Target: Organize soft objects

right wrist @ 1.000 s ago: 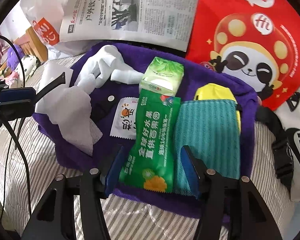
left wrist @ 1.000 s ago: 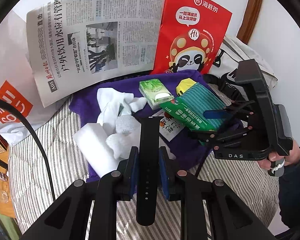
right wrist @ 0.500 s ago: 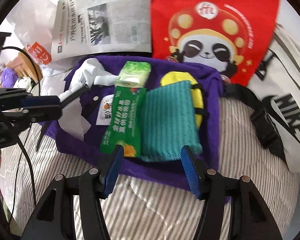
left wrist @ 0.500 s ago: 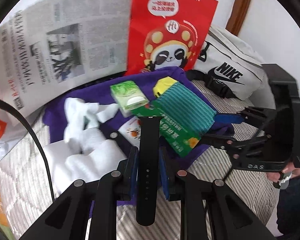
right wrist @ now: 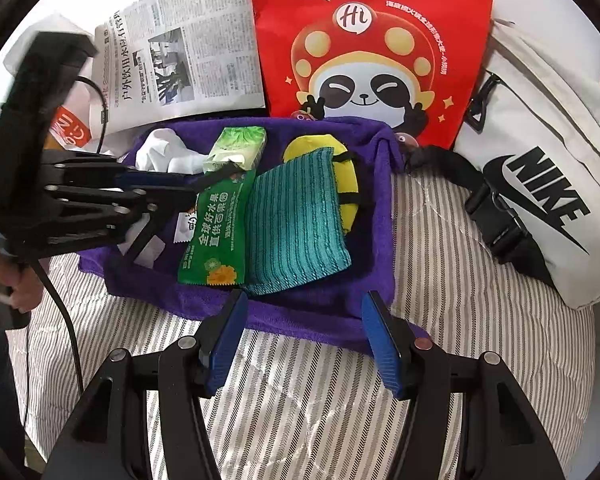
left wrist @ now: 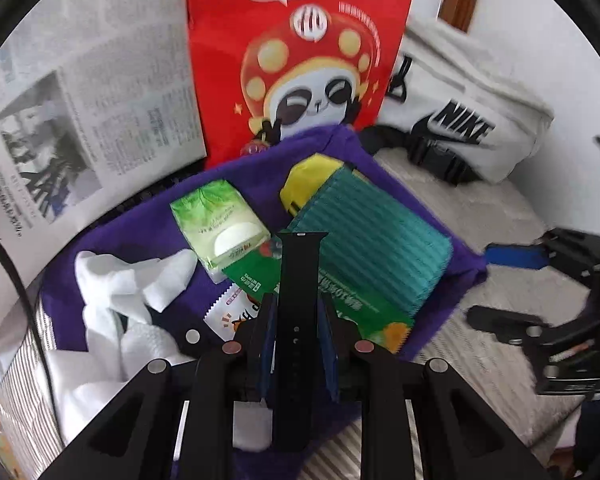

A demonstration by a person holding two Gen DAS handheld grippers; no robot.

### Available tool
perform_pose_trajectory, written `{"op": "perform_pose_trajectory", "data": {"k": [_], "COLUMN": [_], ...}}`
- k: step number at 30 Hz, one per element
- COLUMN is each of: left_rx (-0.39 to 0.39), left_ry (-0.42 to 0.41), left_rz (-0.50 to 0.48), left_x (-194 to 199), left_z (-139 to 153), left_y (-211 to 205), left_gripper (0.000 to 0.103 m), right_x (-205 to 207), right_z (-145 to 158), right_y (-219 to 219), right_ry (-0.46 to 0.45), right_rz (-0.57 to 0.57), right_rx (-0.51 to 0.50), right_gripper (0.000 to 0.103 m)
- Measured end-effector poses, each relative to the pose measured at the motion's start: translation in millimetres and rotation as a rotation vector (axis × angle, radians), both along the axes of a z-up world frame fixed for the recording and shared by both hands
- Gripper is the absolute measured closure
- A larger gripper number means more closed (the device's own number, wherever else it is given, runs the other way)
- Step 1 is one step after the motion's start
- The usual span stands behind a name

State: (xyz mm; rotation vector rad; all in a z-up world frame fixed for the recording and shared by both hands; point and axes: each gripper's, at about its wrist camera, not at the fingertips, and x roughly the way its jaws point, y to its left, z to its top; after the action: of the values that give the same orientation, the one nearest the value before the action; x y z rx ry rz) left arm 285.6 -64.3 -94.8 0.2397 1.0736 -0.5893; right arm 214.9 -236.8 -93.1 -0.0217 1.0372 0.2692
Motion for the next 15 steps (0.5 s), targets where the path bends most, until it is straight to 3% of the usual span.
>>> {"op": "perform_pose_trajectory", "data": {"k": [15], "left_rx": [0.063], "left_ry": [0.009], "left_rz": [-0.051], "left_x": [-3], "left_z": [-29], "left_y": [-18], "left_gripper": [0.081], "right_x": [-4], "right_z": [-7], "right_y": [0], "right_ry": [0.025], "right_rz": [0.002], "right_rx": [-0.008], "right_gripper": [0.044]}}
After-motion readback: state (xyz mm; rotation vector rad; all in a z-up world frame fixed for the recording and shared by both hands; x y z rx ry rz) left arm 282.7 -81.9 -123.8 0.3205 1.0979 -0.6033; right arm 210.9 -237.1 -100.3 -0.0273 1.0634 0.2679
